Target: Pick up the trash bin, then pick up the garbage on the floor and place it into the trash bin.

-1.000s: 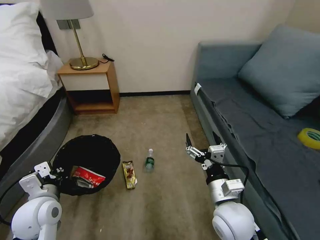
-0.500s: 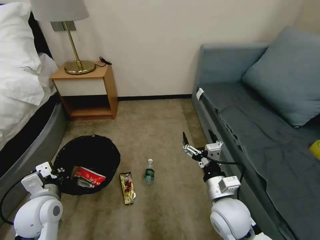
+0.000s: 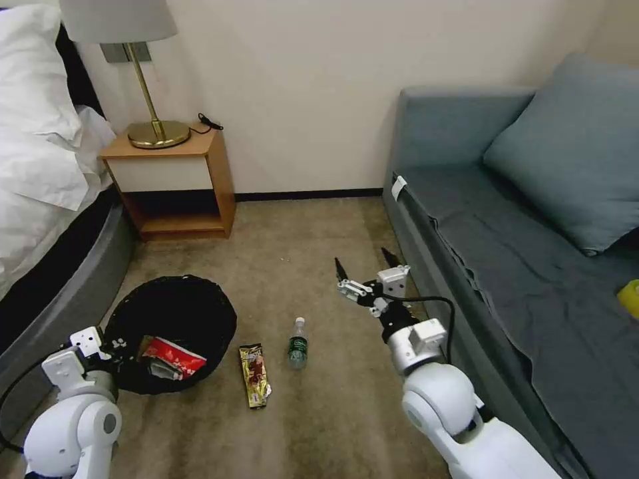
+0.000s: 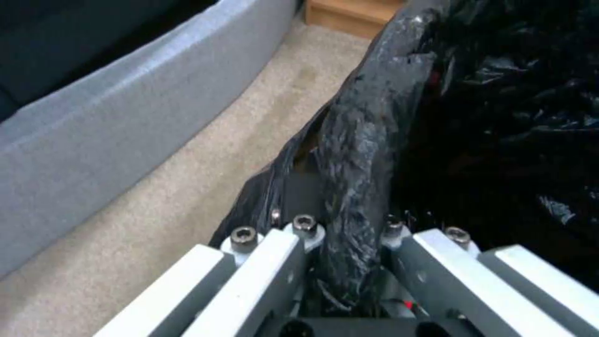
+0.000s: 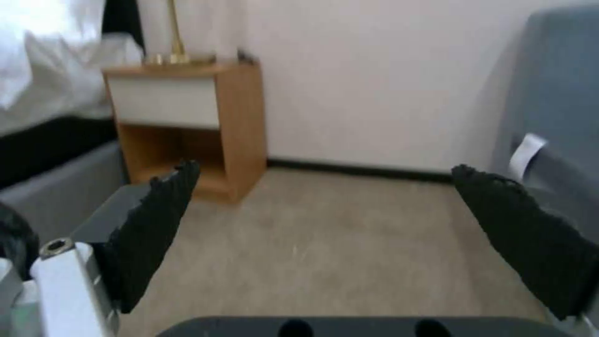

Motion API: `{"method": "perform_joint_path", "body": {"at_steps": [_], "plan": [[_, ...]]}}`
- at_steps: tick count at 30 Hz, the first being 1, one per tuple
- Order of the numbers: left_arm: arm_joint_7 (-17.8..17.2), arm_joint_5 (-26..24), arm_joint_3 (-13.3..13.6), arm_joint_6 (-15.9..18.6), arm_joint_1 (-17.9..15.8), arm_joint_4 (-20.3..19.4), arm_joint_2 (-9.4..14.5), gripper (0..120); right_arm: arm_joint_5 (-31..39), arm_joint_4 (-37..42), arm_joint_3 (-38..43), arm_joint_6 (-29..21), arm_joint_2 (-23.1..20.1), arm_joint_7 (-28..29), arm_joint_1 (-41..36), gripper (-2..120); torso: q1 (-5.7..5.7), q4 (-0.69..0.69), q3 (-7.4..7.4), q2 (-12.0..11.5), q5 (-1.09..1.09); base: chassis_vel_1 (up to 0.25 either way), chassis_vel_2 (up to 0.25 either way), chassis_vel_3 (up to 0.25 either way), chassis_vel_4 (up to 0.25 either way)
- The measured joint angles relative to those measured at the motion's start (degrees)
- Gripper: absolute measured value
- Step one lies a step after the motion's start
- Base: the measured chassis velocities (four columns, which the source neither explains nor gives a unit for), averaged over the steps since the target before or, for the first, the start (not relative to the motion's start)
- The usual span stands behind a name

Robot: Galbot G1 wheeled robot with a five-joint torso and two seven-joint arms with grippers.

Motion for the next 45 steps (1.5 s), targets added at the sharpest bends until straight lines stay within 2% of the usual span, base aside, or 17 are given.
{"method": "perform_joint_path", "body": {"at_steps": [4,5,8,9,12,13,15,20,21,22,26,27,31,45], "plan": [[0.61,0.18,-0.51,-0.48,0.28,0.00,0.53,2,5.32,-2.11,-4.41,-7.47,-0.70,3.40,5.43,100,0.00,0.00,0.00,0.00,0.00,0.000,0.000,0.000,0.000],[0.61,0.18,-0.51,-0.48,0.28,0.00,0.53,2,5.32,-2.11,-4.41,-7.47,-0.70,3.40,5.43,100,0.00,0.00,0.00,0.00,0.00,0.000,0.000,0.000,0.000],[0.73,0.40,-0.65,-0.76,0.42,-0.09,0.48,2,12.54,-5.39,-9.28,-15.16,-1.09,7.52,11.15,100,0.00,-0.01,0.00,0.00,0.00,0.000,0.000,0.000,0.000],[0.73,0.40,-0.65,-0.76,0.42,-0.09,0.48,2,12.54,-5.39,-9.28,-15.16,-1.09,7.52,11.15,100,0.00,-0.01,0.00,0.00,0.00,0.000,0.000,0.000,0.000],[0.76,0.44,-0.83,-0.78,0.48,-0.47,0.55,2,25.90,-11.45,-15.74,-22.35,1.18,13.18,19.67,100,0.00,0.01,0.00,0.00,0.00,0.000,0.000,0.000,0.000],[0.76,0.44,-0.83,-0.78,0.48,-0.47,0.55,2,25.90,-11.45,-15.74,-22.35,1.18,13.18,19.67,100,0.00,0.01,0.00,0.00,0.00,0.000,0.000,0.000,0.000],[0.76,0.46,-1.01,-0.79,0.49,-0.47,0.59,2,30.95,-15.66,-18.85,-23.86,2.83,15.01,23.32,100,0.00,0.01,0.00,0.00,-0.01,0.000,0.000,0.000,0.000],[0.76,0.49,-1.59,-0.80,0.39,-0.47,0.54,2,35.06,-28.06,-23.91,-24.85,7.06,15.35,28.38,100,0.00,0.01,0.00,0.00,-0.01,0.000,0.000,0.000,0.000],[0.74,0.51,-1.79,-0.80,0.39,-0.47,0.54,2,35.12,-32.04,-25.14,-24.82,8.28,14.76,29.43,100,0.00,0.00,0.00,0.00,-0.01,0.000,0.000,0.000,0.000],[0.74,0.51,-1.79,-0.80,0.39,-0.47,0.54,2,35.12,-32.04,-25.14,-24.82,8.28,14.76,29.43,100,0.00,0.00,0.00,0.00,-0.01,0.000,0.000,0.000,0.000],[0.69,0.54,-2.71,-0.81,0.88,-1.26,0.36,2,33.67,-45.73,-28.00,-22.66,13.13,11.34,31.76,100,0.00,0.00,0.00,0.00,-0.01,0.000,0.000,0.000,0.000],[0.69,0.54,-2.71,-0.81,0.88,-1.26,0.36,2,33.67,-45.73,-28.00,-22.66,13.13,11.34,31.76,100,0.00,0.00,0.00,0.00,-0.01,0.000,0.000,0.000,0.000],[0.59,0.59,-3.43,-0.81,1.39,-1.83,0.19,2,30.38,-54.10,-29.20,-20.38,16.19,8.28,32.11,100,0.00,0.01,0.00,0.00,0.00,0.000,0.000,0.000,0.000],[0.54,1.24,-3.98,-0.82,2.46,-3.11,-0.57,2,23.66,-66.33,-29.10,-16.29,22.56,1.83,32.55,100,0.00,0.00,0.00,0.00,0.00,0.000,0.000,0.000,0.000]]}}
